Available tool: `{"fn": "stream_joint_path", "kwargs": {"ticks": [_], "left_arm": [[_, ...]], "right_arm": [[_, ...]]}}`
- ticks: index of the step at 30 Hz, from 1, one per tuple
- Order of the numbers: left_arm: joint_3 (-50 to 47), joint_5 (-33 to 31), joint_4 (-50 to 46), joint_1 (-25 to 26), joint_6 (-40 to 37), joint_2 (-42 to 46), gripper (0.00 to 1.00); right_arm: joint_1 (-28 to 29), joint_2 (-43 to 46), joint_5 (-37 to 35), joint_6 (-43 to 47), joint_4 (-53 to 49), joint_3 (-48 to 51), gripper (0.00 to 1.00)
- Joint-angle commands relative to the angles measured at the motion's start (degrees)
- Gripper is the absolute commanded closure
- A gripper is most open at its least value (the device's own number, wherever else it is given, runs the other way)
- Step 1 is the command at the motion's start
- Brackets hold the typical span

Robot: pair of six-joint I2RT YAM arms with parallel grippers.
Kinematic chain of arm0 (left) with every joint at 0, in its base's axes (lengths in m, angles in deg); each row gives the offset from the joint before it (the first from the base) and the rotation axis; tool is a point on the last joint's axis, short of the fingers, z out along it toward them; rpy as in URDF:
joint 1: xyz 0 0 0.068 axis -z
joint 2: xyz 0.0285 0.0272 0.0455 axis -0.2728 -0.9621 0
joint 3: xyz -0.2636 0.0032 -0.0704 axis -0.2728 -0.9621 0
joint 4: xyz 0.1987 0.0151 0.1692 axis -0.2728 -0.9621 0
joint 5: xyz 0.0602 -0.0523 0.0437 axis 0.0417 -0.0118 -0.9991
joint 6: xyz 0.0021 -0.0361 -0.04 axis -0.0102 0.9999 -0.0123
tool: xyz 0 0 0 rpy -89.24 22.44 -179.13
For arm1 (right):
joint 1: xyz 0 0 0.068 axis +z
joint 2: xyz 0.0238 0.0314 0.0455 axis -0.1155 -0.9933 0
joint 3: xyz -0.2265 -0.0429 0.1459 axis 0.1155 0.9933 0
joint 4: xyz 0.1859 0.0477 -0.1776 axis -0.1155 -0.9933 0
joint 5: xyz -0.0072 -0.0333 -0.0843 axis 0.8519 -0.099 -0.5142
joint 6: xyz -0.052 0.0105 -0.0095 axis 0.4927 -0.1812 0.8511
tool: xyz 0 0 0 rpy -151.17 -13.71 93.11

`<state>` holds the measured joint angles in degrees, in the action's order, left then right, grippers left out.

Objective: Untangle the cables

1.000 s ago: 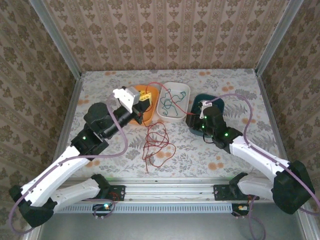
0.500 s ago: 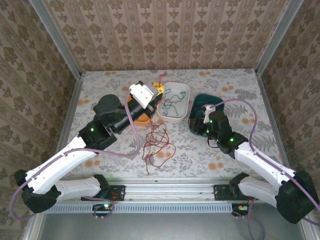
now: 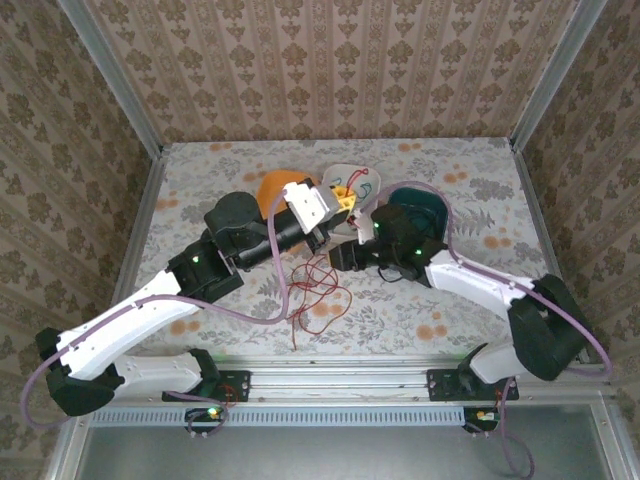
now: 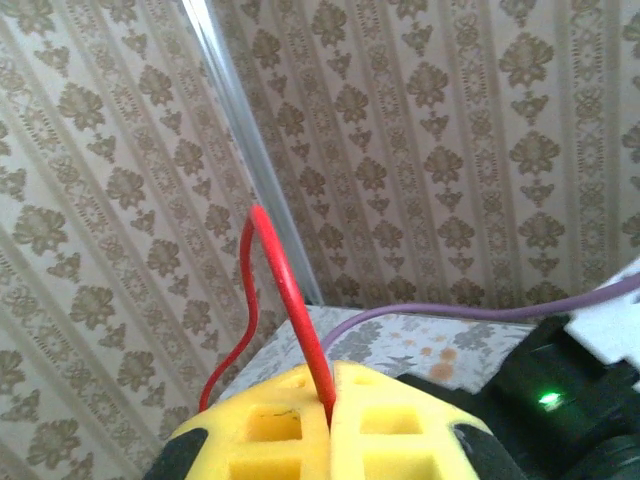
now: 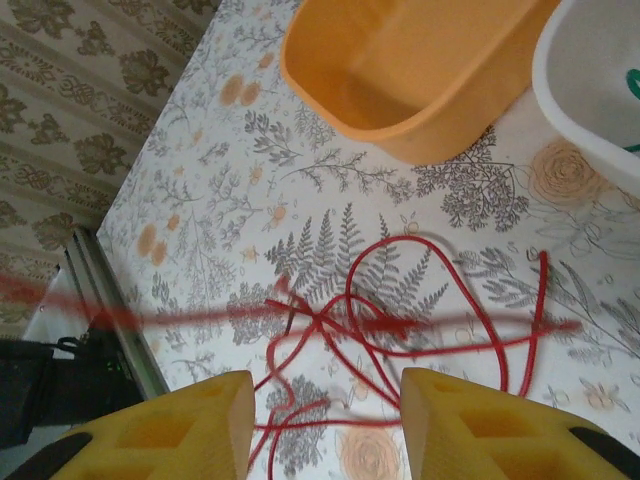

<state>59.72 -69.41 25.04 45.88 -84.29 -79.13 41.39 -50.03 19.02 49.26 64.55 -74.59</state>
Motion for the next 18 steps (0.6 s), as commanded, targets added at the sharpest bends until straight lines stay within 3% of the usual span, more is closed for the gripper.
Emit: {"fn": "stream_joint_path", "kwargs": {"ticks": [1,9,14,18], "left_arm": [[1.21,2.51,1.17,1.62,1.17,-0.56,1.0],[1.34,2.04,2.39,3.68,0.13,0.19,1.0],[-1.12,-2.05,6.74,3.68,-1.22,4.07,1.0],[-2.52,-6.15,9.22,3.38,-1.8,7.32,1.0]], "right_arm": [[0.3,-4.96,1.12,-1.66,1.4,-3.05,0.55],[1.05,-13.08,-6.95,-1.8,-5.17,-7.17,0.55],[1.66,-14.18,-12.56,0.07,-9.65,-5.89,0.56],[1.63,-12.61,-12.82,-0.14,-7.72,-2.83,0.56]]}}
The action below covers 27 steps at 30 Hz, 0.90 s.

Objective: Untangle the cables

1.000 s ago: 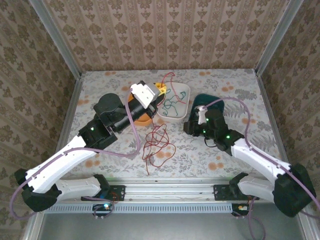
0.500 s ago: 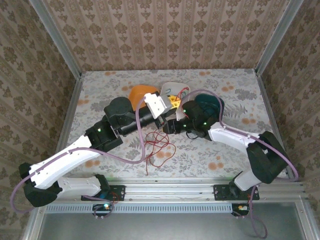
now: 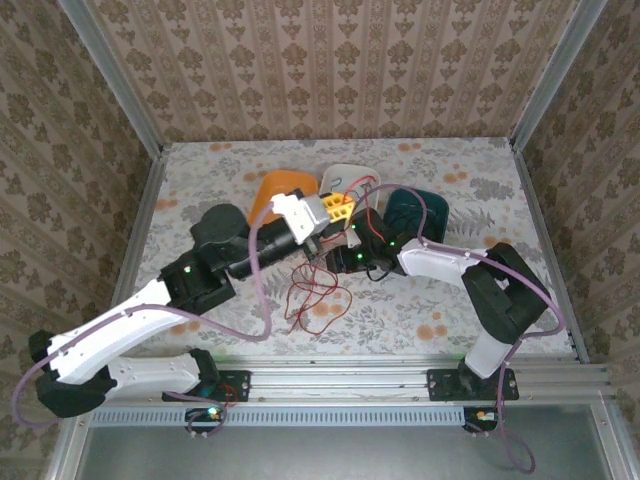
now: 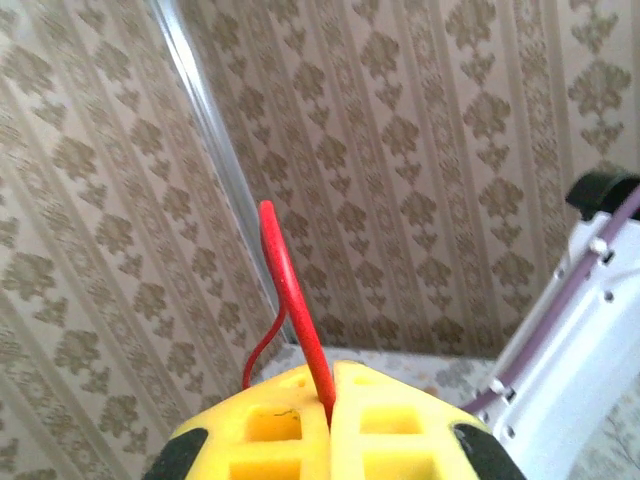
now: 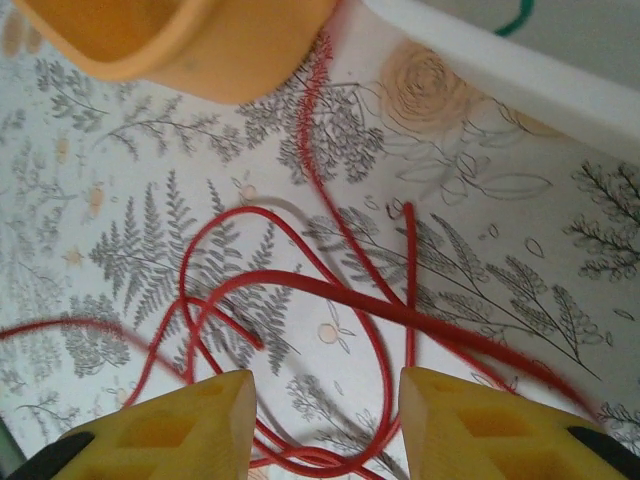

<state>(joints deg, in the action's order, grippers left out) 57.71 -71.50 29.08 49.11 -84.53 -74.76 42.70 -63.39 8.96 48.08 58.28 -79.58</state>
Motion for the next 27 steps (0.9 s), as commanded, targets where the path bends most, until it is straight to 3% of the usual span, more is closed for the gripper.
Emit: {"fn": "stream_joint_path", "kwargs": {"ticks": [1,4,8,11,13,16,21,27], "left_arm": [[-0.66,-5.71,5.63,0.04,-1.46,3.38,1.0],[-0.8,-12.99,6.83,-1.49,0.06,4.18,1.0],[1.59,-19.34,2.07,-8.5,5.44,2.99,1.0],[2.5,-15.45,-1.26,-16.53,12.64,2.01,1.0],[2.69,-9.25,-2.11,-21.62,17.55,1.47,1.0],[2.02,-2.42,-1.21,-25.28,21.33,1.1,1.0],[0.05,6.07,1.77,-25.19,22.18,1.61,1.0],[-2.29,5.92,3.13,-24.72,24.24,2.94,1.0]], "right_arm": [[0.27,1.59,-2.41,0.9,-0.62,2.87,0.56],[0.31,6.12,-2.47,0.41,2.75,5.67,0.56],[0.2,14.67,-3.78,-0.28,6.15,8.5,0.55],[0.22,20.94,-6.16,-0.41,5.95,9.08,0.55],[0.22,23.58,-6.96,-0.05,4.99,9.08,0.55],[0.25,24.78,-3.75,0.44,3.67,8.11,0.55],[0.48,18.35,6.64,0.77,2.24,3.52,0.54],[4.7,1.08,5.8,8.25,-12.42,-8.62,0.56]]}}
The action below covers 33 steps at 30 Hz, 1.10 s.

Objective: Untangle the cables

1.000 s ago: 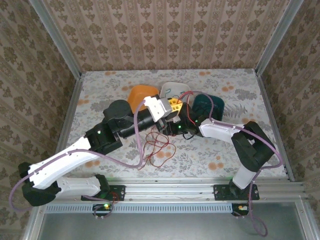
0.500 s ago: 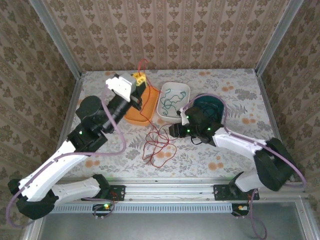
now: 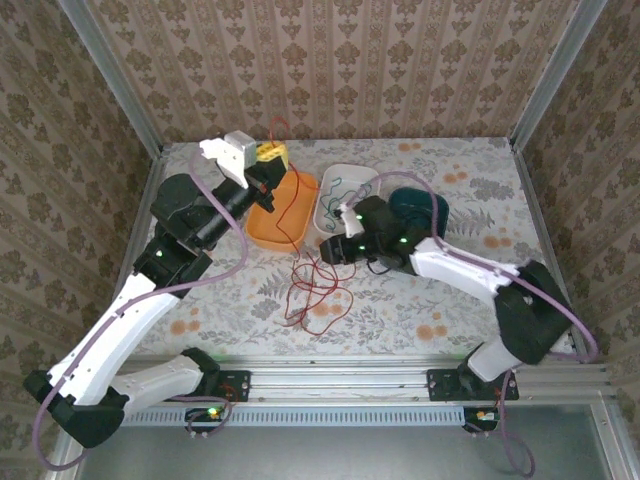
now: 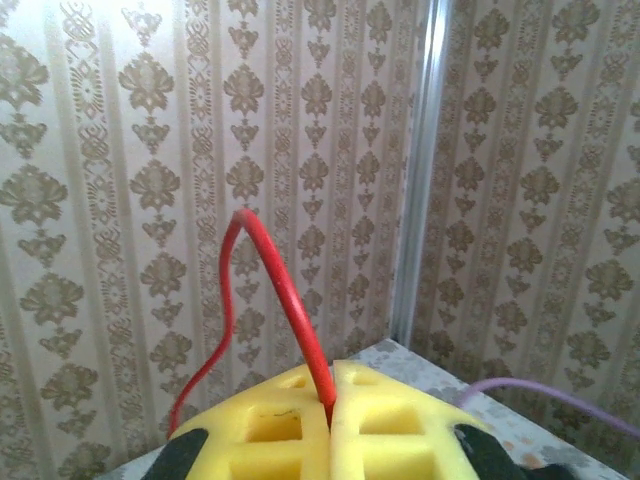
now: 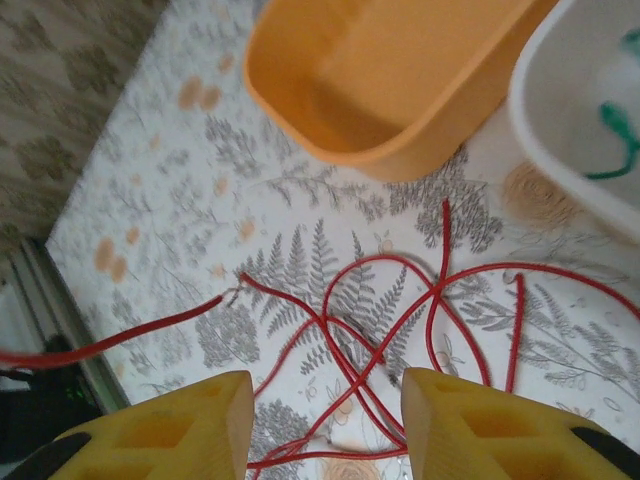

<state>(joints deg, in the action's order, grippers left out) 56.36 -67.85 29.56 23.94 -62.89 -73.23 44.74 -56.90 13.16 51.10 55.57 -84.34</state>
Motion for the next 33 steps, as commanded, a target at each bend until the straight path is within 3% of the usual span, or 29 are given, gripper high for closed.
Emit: {"fn": "stream_joint_path", "kwargs": {"ticks": [1,9,13,17,25,33], "left_arm": [[-1.23,1.96,2.56,0.56,2.86,1.5,1.0],[-4.37,-1.01,3.26,1.56,4.1,3.17,1.0],[-4.45,-4.64,0.9,2.77,1.66,4.57,1.0],[-0.98,-10.33,-4.72,5.15,-3.82,5.67,1.0],[4.81,-28.34,-9.42,14.49,-22.99,8.01,1.0],[12.71,-27.68,-9.33,15.19,-28.08,9.33,1.0]], "right_arm": [[3.58,-7.28,0.52,6.28,-10.79,-4.75,0.56],[7.32,-21.79,-17.12,6.95,-20.32,-10.95,0.57],[8.17,-24.63,-23.09,6.55,-23.61,-10.96,0.58],[8.11,-24.49,-21.57,3.21,-21.1,-7.2,0.59],[8.07,-24.48,-20.67,3.39,-20.9,-6.42,0.59],[8.08,-24.78,-19.21,3.79,-21.16,-6.48,0.59]]}}
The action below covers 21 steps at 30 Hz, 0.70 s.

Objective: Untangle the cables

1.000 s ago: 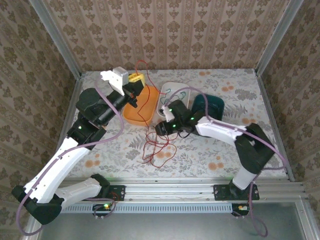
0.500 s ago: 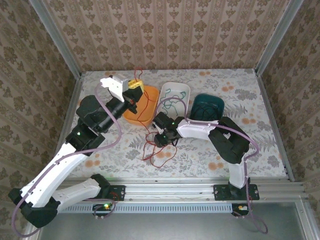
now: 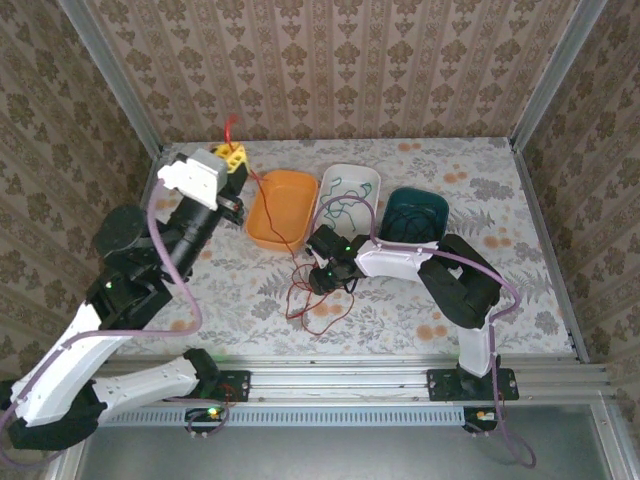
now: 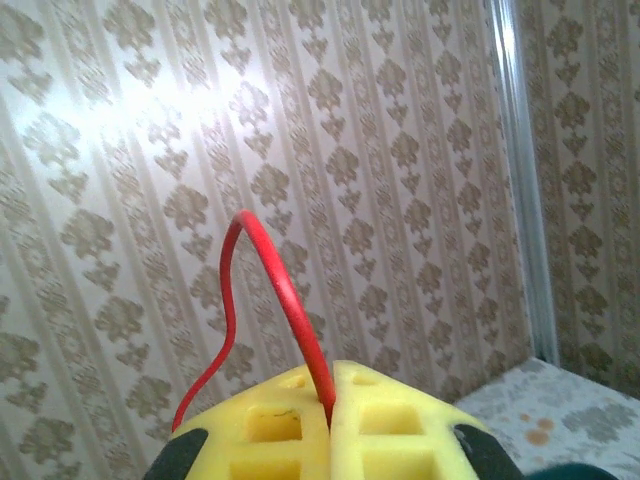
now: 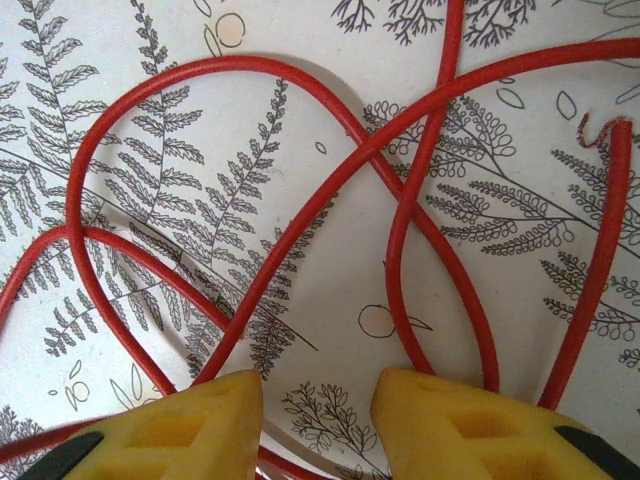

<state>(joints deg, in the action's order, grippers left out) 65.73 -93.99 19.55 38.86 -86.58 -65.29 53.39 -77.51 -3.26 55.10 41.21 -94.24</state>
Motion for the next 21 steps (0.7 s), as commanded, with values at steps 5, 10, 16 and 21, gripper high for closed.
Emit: {"fn": "stream_joint_path", "kwargs": {"ticks": [5,10,16,21], "left_arm": [[8.38,0.19,-0.25,0.25,-5.76,1.94,1.0],[13.0,-0.7,-2.21,0.3,-4.96,0.23,1.0],[15.27,-1.86,-8.66,-1.63,0.79,-6.6,1.0],[18.68,10.88,-16.63,-15.9,17.11,-12.58,1.0]], "right_arm": [[-0.54,-4.26,-2.29,-0.1,-6.8,3.34,0.59],[-0.6,-3.5,-2.32,0.14,-6.23,3.74,0.6],[-0.59,5.82,-1.24,-0.4,-1.75,7.47,0.59],[-0.6,17.62,-0.94,-0.89,0.47,9.13,0.58]]}}
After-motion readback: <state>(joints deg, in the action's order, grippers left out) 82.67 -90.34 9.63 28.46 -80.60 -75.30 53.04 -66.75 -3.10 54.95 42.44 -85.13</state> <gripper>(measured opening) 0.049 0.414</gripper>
